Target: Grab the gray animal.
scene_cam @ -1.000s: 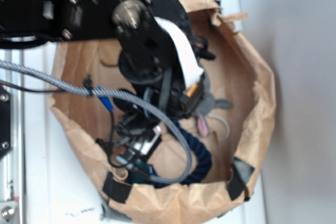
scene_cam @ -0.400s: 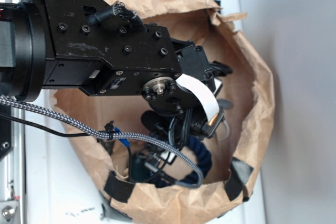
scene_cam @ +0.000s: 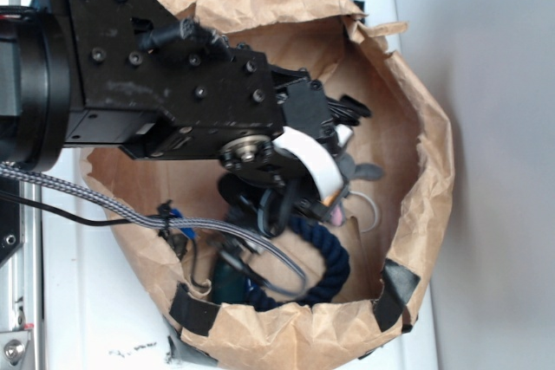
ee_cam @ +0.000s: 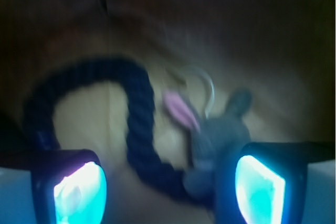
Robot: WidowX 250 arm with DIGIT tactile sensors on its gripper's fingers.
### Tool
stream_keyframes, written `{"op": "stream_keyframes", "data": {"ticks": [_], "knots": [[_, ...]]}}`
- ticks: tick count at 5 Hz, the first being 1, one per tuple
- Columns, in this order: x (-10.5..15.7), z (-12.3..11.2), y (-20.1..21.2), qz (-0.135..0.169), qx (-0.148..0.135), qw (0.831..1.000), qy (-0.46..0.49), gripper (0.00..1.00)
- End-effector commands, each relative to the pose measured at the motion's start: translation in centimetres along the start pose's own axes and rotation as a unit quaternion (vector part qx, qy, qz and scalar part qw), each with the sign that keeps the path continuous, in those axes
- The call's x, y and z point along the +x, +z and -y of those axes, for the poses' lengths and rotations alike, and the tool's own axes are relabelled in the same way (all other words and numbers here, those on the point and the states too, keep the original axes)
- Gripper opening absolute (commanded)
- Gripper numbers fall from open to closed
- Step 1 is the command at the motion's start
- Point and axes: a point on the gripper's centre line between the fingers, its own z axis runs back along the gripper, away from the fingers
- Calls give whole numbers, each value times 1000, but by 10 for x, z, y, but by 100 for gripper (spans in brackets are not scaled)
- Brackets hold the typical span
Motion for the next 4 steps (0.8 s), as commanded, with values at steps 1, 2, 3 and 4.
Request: {"op": "stream_keyframes", "data": {"ticks": [1, 2, 3, 4], "knots": [[2, -16, 12, -27, 55, 998, -7, 100], [12, -24, 3, -28, 62, 998, 11, 100], [22, -23, -6, -20, 62, 998, 19, 100], [31, -20, -24, -21, 80, 996, 22, 100]]}}
